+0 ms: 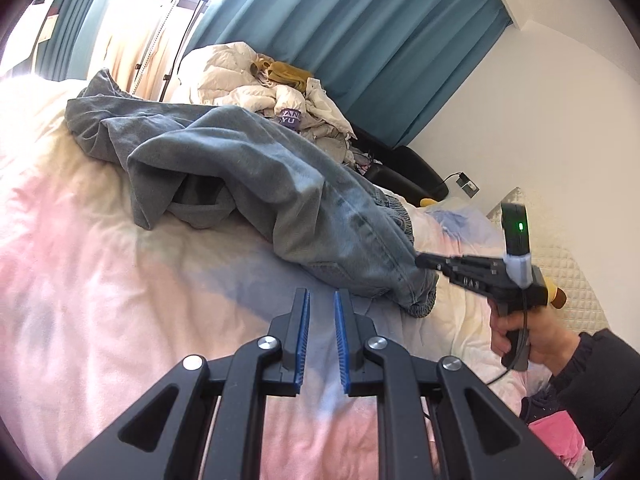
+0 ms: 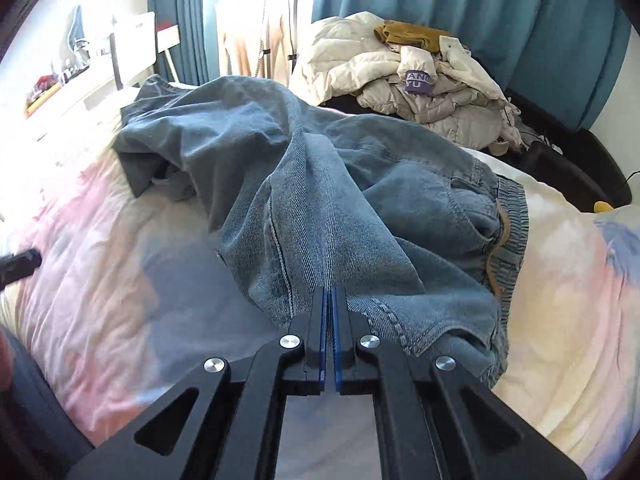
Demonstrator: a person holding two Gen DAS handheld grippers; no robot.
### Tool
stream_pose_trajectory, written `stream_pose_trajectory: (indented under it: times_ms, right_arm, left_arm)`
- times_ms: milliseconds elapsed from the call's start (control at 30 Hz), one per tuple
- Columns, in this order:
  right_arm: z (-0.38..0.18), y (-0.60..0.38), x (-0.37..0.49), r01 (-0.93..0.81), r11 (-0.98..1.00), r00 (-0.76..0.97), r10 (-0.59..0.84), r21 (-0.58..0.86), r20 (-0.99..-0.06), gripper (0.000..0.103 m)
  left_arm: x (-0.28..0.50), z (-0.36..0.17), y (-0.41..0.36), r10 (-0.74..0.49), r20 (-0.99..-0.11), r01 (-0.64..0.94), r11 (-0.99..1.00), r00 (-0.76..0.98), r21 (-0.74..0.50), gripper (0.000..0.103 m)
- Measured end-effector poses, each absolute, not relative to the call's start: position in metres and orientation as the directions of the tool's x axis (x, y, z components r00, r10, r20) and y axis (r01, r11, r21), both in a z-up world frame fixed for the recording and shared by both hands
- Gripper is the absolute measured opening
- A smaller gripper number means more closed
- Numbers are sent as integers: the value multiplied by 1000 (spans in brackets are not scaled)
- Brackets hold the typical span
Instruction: Fold clothes
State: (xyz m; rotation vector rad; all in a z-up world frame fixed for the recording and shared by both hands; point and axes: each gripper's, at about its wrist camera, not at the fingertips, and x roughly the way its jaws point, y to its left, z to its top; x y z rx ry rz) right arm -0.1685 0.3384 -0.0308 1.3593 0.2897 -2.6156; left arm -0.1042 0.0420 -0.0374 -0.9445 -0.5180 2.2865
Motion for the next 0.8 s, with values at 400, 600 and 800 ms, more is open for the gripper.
stream_pose_trajectory:
  times_ms: [400, 600, 800]
  right_arm:
    - [-94, 326, -75, 150, -981, -462, -180, 123, -869, 0]
    - [-80, 437, -56, -344, -552, -792, -263, 759, -551, 27]
    - [-149, 483, -38, -498, -99, -832, -226, 862, -507, 55]
  left_arm:
    - [-94, -24, 37, 658, -481, -388, -742, -579, -547, 12]
    - [-86, -23, 39, 644, -493, -391, -756, -585, -525, 12]
    - [-82, -24, 32, 631, -490, -372, -764, -601, -528, 12]
